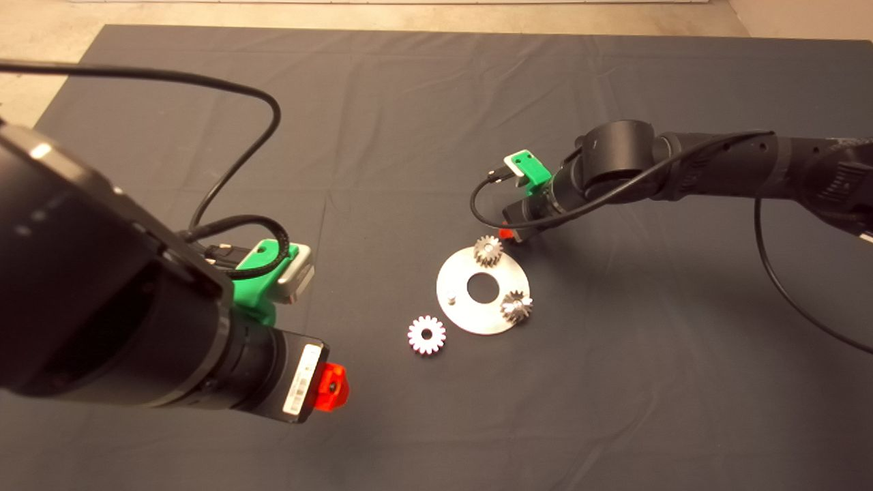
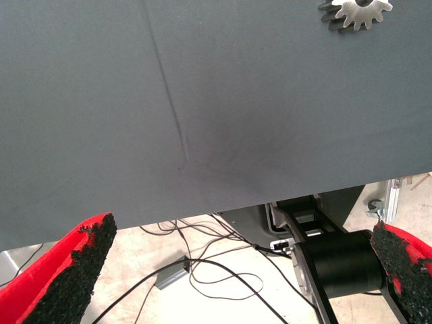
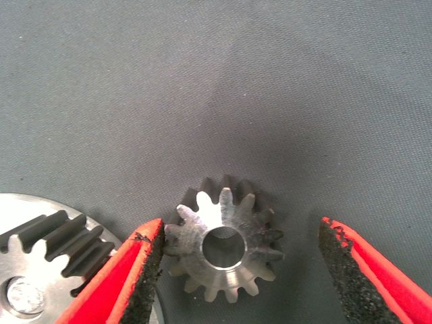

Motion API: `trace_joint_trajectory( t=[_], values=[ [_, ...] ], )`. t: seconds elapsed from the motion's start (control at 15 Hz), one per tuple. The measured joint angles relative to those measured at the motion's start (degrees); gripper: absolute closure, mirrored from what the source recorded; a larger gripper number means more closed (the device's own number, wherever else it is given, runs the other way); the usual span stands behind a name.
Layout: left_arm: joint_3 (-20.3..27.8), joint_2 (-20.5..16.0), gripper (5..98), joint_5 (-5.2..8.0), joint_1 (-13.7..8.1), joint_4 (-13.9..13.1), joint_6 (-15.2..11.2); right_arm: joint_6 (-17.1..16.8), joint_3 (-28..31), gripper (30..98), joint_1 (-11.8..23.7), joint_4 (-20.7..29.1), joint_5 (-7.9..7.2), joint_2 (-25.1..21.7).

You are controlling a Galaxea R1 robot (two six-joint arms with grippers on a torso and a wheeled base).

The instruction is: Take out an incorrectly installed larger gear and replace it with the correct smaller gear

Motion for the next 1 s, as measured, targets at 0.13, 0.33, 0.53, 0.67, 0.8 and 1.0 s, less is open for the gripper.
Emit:
trace_joint_trajectory(
  t=[0.13, 0.33, 0.53, 0.67, 0.8, 1.0],
  values=[
    [0.0, 0.0, 5.8, 0.0, 0.0, 0.0, 0.0, 0.0, 0.0, 67.9, 0.0, 0.0, 0.02, 0.0],
    [0.0, 0.0, 5.8, 0.0, 0.0, 0.0, 0.0, 0.0, 0.1, 67.9, 0.0, 0.0, 0.0, 0.0],
    [0.0, 0.0, 5.8, 0.0, 0.0, 0.0, 0.0, -0.1, 0.3, 73.1, 0.0, 0.0, 0.0, 0.0],
    [0.0, 0.0, 5.8, 0.01, 0.0, 0.0, 0.0, -0.1, 0.4, 73.4, 0.0, 0.0, 0.02, 0.0],
    [0.0, 0.0, 5.8, 0.01, 0.0, 0.0, 0.0, -0.1, 0.5, 78.0, 0.0, 0.0, 0.05, 0.0],
    [0.0, 0.0, 5.8, 0.01, 0.0, 0.0, 0.0, -0.1, 0.6, 79.2, 0.0, 0.0, 0.05, 0.0]
  ],
)
